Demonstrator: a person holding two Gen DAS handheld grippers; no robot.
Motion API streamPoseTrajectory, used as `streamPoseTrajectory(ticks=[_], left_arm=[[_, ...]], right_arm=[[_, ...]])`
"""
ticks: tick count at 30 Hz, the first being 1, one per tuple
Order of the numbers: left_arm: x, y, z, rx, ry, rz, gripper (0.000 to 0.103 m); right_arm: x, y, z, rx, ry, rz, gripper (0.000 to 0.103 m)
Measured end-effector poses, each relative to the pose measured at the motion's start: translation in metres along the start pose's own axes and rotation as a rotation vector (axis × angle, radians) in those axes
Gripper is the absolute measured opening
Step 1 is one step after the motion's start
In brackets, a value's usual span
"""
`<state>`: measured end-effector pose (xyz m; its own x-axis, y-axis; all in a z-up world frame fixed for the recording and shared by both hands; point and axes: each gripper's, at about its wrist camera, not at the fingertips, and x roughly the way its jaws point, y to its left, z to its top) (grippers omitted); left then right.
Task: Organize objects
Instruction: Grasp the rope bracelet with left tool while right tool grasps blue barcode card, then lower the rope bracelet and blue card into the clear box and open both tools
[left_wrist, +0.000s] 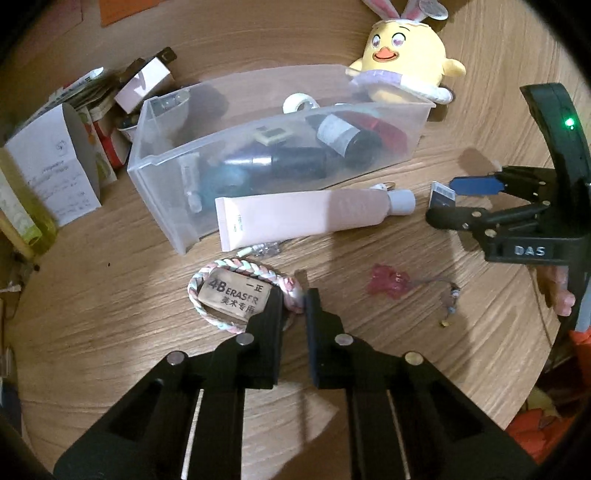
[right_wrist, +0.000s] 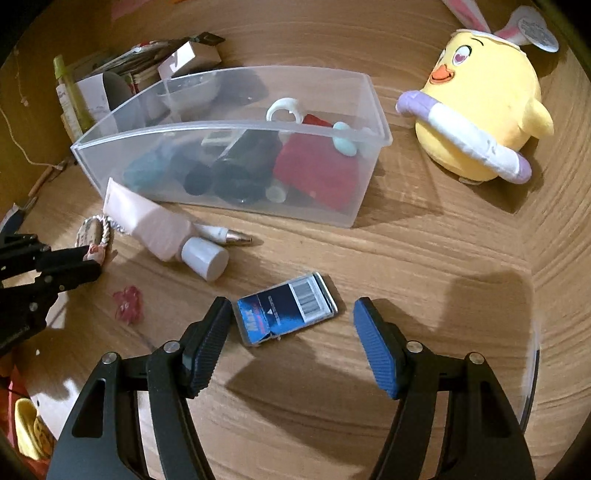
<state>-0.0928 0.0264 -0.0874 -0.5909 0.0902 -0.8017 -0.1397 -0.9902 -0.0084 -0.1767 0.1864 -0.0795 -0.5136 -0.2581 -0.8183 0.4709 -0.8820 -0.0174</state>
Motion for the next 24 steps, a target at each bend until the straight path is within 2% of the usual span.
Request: streamPoseTrajectory(ticks=[1, 13, 24], left_arm=[[-0.003, 0.002, -0.001, -0.007, -0.012, -0.005, 0.011], [-0.070, 0.019, 0.008, -0.054, -0.185, 0.026, 0.011], [-0.109, 0.029, 0.050, -0.078, -0.337, 0.061, 0.011]], right_arm=[[0.000, 0.001, 0.001, -0.001, -0.003, 0.001, 0.047], [-0.019, -0.008, 0.000, 0.049, -0.062, 0.030, 0.047], [-0.084, -0.009, 0.028, 0.052, -0.252, 0.029, 0.047]])
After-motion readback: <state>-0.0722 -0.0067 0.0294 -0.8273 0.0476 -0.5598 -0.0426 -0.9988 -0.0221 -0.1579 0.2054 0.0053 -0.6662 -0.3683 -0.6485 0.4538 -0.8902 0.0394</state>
